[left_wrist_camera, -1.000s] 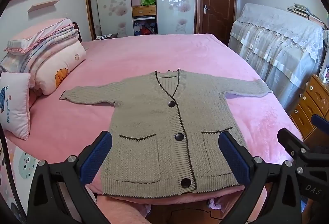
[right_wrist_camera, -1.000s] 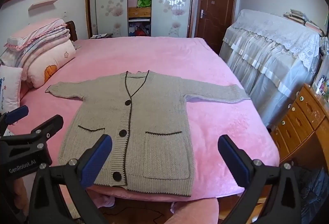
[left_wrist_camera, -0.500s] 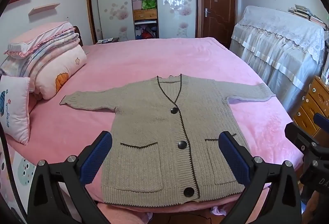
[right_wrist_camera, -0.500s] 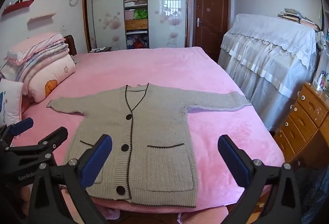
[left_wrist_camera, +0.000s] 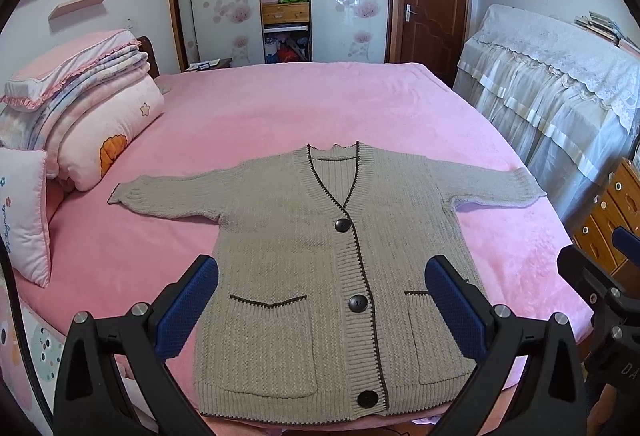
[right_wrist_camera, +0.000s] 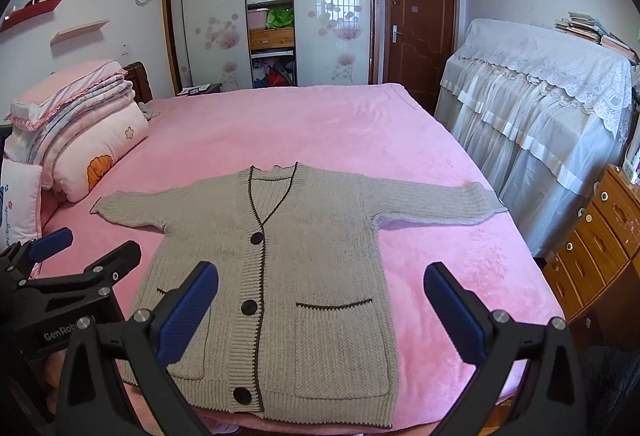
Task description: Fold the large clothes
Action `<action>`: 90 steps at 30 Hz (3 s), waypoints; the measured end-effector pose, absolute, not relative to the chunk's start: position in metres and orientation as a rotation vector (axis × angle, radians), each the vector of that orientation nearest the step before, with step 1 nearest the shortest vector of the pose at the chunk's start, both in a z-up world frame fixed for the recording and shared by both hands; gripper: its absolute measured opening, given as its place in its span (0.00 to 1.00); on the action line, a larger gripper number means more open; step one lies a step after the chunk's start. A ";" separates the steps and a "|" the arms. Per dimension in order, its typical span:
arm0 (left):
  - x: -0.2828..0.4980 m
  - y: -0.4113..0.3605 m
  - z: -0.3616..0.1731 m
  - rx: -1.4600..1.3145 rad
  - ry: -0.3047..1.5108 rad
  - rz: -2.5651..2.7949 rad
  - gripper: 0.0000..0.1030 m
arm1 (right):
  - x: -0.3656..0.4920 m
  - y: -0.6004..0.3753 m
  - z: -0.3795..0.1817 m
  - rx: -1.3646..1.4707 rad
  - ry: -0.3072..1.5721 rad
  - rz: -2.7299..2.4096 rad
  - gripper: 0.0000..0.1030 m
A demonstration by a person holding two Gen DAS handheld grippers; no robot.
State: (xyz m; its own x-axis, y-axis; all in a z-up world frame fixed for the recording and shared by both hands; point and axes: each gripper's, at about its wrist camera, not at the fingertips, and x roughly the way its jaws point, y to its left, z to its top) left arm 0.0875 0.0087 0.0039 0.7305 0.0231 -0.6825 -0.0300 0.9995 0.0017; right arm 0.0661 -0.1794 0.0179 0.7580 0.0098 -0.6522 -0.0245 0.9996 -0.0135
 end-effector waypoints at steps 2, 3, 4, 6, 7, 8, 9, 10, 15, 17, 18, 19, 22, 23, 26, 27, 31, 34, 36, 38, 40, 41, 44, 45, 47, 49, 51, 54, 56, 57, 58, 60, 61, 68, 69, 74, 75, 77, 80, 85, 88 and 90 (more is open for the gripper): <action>0.092 0.008 0.006 -0.024 0.761 0.026 1.00 | 0.069 -0.179 0.023 -0.027 0.704 0.013 1.00; 0.094 0.008 0.008 -0.029 0.767 0.024 1.00 | 0.071 -0.179 0.025 -0.030 0.702 0.012 1.00; 0.095 0.010 0.008 -0.033 0.772 0.020 1.00 | 0.072 -0.179 0.028 -0.031 0.702 0.013 1.00; 0.097 0.009 0.011 -0.042 0.781 0.019 1.00 | 0.074 -0.181 0.031 -0.029 0.703 0.024 1.00; 0.097 0.010 0.011 -0.045 0.781 0.022 1.00 | 0.075 -0.181 0.033 -0.028 0.703 0.029 1.00; 0.096 0.009 0.012 -0.047 0.779 0.025 1.00 | 0.074 -0.182 0.034 -0.026 0.702 0.035 1.00; 0.095 0.009 0.013 -0.047 0.777 0.030 1.00 | 0.075 -0.182 0.035 -0.025 0.702 0.038 1.00; 0.094 0.010 0.014 -0.044 0.775 0.038 1.00 | 0.075 -0.181 0.035 -0.025 0.704 0.041 1.00; 0.088 0.010 0.012 -0.039 0.789 0.073 1.00 | 0.078 -0.180 0.031 -0.008 0.737 0.081 1.00; 0.085 0.011 0.013 -0.044 0.787 0.085 1.00 | 0.076 -0.180 0.030 -0.009 0.744 0.096 1.00; 0.083 0.011 0.013 -0.045 0.786 0.094 1.00 | 0.074 -0.180 0.029 -0.010 0.745 0.101 1.00; 0.081 0.012 0.014 -0.046 0.785 0.099 1.00 | 0.072 -0.180 0.029 -0.011 0.746 0.106 1.00; 0.077 0.011 0.017 -0.042 0.782 0.110 1.00 | 0.067 -0.183 0.033 -0.012 0.741 0.105 1.00; 0.075 0.010 0.019 -0.040 0.781 0.109 1.00 | 0.064 -0.184 0.035 -0.007 0.736 0.107 1.00; 0.072 0.008 0.022 -0.033 0.776 0.107 1.00 | 0.058 -0.190 0.039 0.007 0.725 0.113 1.00; 0.071 0.007 0.022 -0.031 0.777 0.108 1.00 | 0.058 -0.191 0.041 0.007 0.724 0.112 1.00; 0.068 0.003 0.024 -0.011 0.779 0.106 1.00 | 0.054 -0.193 0.043 0.003 0.722 0.108 1.00; 0.067 -0.002 0.026 0.010 0.785 0.121 1.00 | 0.053 -0.195 0.044 0.012 0.720 0.112 1.00; 0.066 -0.003 0.027 0.014 0.786 0.122 1.00 | 0.052 -0.198 0.046 0.014 0.715 0.108 1.00; 0.067 -0.003 0.027 0.013 0.785 0.122 1.00 | 0.050 -0.202 0.049 0.016 0.708 0.106 1.00; 0.067 -0.003 0.029 0.013 0.781 0.125 1.00 | 0.050 -0.203 0.050 0.015 0.703 0.102 1.00; 0.067 -0.004 0.031 0.014 0.780 0.128 1.00 | 0.050 -0.205 0.051 0.016 0.701 0.102 1.00; 0.067 -0.006 0.032 0.018 0.776 0.130 1.00 | 0.050 -0.205 0.051 0.017 0.704 0.108 1.00; 0.067 -0.006 0.032 0.021 0.778 0.131 1.00 | 0.051 -0.206 0.051 0.018 0.706 0.110 1.00; 0.067 -0.007 0.032 0.029 0.784 0.129 1.00 | 0.053 -0.207 0.050 0.021 0.713 0.115 1.00; 0.067 -0.007 0.032 0.036 0.787 0.129 1.00 | 0.054 -0.207 0.050 0.027 0.720 0.119 1.00; 0.069 -0.008 0.032 0.039 0.788 0.126 1.00 | 0.057 -0.208 0.048 0.028 0.726 0.119 1.00; 0.071 -0.008 0.031 0.041 0.790 0.120 1.00 | 0.059 -0.212 0.045 0.029 0.736 0.119 1.00; 0.074 -0.009 0.030 0.040 0.794 0.116 1.00 | 0.061 -0.213 0.042 0.029 0.743 0.118 1.00; 0.075 -0.008 0.030 0.041 0.795 0.116 1.00 | 0.063 -0.214 0.040 0.030 0.749 0.116 1.00; 0.074 -0.008 0.029 0.042 0.794 0.117 1.00 | 0.064 -0.215 0.038 0.031 0.754 0.117 1.00; 0.078 -0.008 0.028 0.047 0.794 0.120 1.00 | 0.067 -0.219 0.034 0.038 0.766 0.119 1.00; 0.080 -0.008 0.029 0.054 0.795 0.126 1.00 | 0.070 -0.220 0.032 0.039 0.770 0.119 1.00; 0.097 -0.009 0.039 0.065 0.770 0.176 1.00 | 0.085 -0.237 0.031 0.043 0.776 0.129 1.00; 0.100 -0.009 0.041 0.066 0.766 0.181 1.00 | 0.088 -0.239 0.032 0.044 0.771 0.131 1.00; 0.116 -0.016 0.059 0.083 0.726 0.201 1.00 | 0.102 -0.250 0.047 0.024 0.718 0.114 1.00; 0.120 -0.018 0.062 0.088 0.717 0.202 1.00 | 0.105 -0.253 0.052 0.015 0.701 0.103 1.00; 0.127 -0.025 0.070 0.103 0.694 0.208 1.00 | 0.112 -0.258 0.058 0.001 0.675 0.086 1.00; 0.140 -0.037 0.079 0.128 0.662 0.213 1.00 | 0.125 -0.271 0.068 -0.015 0.638 0.055 1.00; 0.166 -0.055 0.086 0.164 0.621 0.206 1.00 | 0.141 -0.295 0.080 -0.037 0.583 -0.015 1.00; 0.187 -0.070 0.083 0.176 0.601 0.181 1.00 | 0.154 -0.314 0.084 -0.034 0.562 -0.058 1.00; 0.204 -0.079 0.076 0.180 0.582 0.152 1.00 | 0.164 -0.329 0.085 -0.028 0.553 -0.095 1.00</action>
State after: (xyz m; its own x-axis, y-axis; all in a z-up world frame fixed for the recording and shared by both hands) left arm 0.2041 -0.0789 0.0763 0.8247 0.1927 -0.5317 -0.0915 0.9732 0.2108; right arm 0.1638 -0.3288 0.0854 0.8469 -0.0972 -0.5228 0.0823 0.9953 -0.0518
